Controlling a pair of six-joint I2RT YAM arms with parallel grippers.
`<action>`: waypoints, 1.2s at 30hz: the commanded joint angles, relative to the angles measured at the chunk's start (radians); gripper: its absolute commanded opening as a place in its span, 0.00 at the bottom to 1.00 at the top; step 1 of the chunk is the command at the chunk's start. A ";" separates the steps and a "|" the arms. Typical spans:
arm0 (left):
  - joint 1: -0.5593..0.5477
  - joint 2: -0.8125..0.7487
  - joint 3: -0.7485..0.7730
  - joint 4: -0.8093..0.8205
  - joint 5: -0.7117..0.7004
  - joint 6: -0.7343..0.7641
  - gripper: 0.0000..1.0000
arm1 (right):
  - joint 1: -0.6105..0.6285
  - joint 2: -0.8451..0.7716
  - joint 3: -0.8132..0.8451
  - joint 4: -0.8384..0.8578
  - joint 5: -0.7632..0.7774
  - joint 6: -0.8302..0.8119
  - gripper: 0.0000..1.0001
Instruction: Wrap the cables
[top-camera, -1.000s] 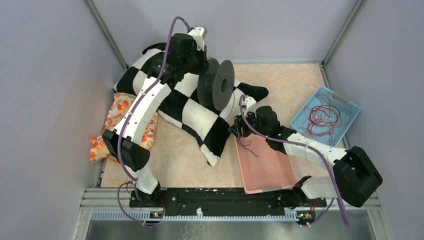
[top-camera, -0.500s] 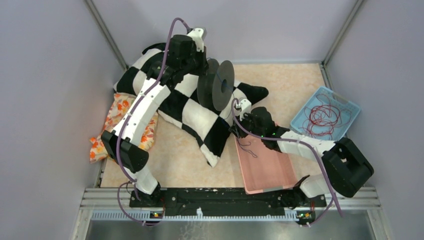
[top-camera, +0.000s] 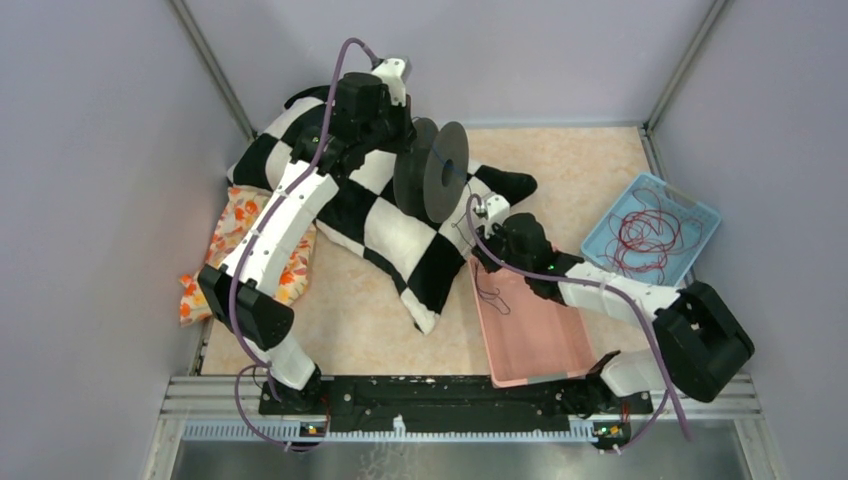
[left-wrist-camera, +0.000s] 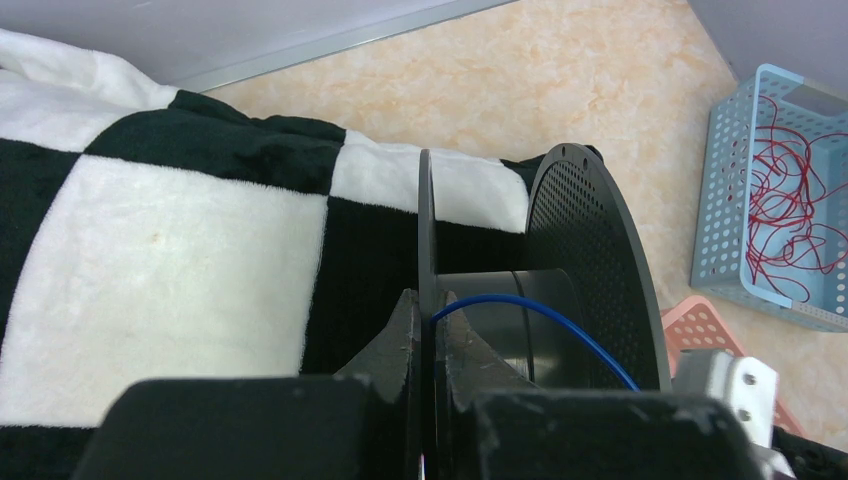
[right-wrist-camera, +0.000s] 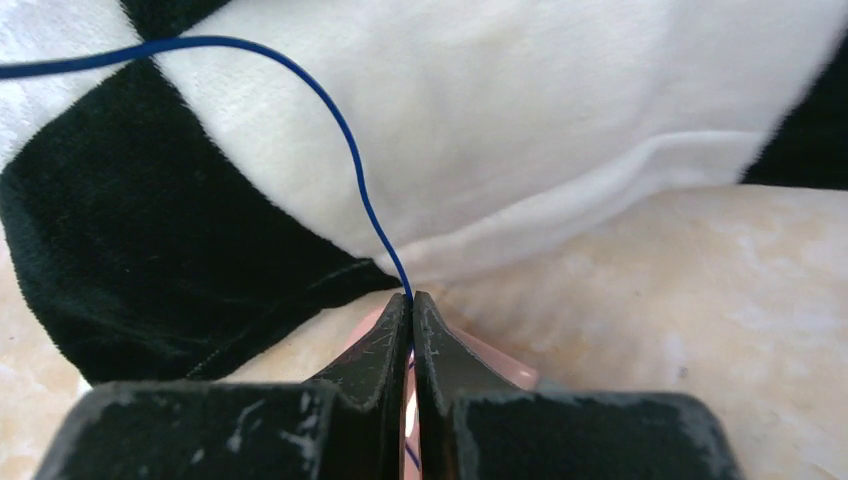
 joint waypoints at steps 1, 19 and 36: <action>0.010 -0.035 -0.012 -0.005 -0.021 0.016 0.00 | 0.010 -0.141 0.040 -0.106 0.157 -0.030 0.00; 0.007 -0.114 -0.096 0.012 0.255 0.182 0.00 | -0.167 -0.282 0.230 -0.195 0.261 0.123 0.00; 0.007 -0.217 -0.156 0.041 0.522 0.314 0.00 | -0.507 -0.088 0.326 -0.249 0.109 0.278 0.00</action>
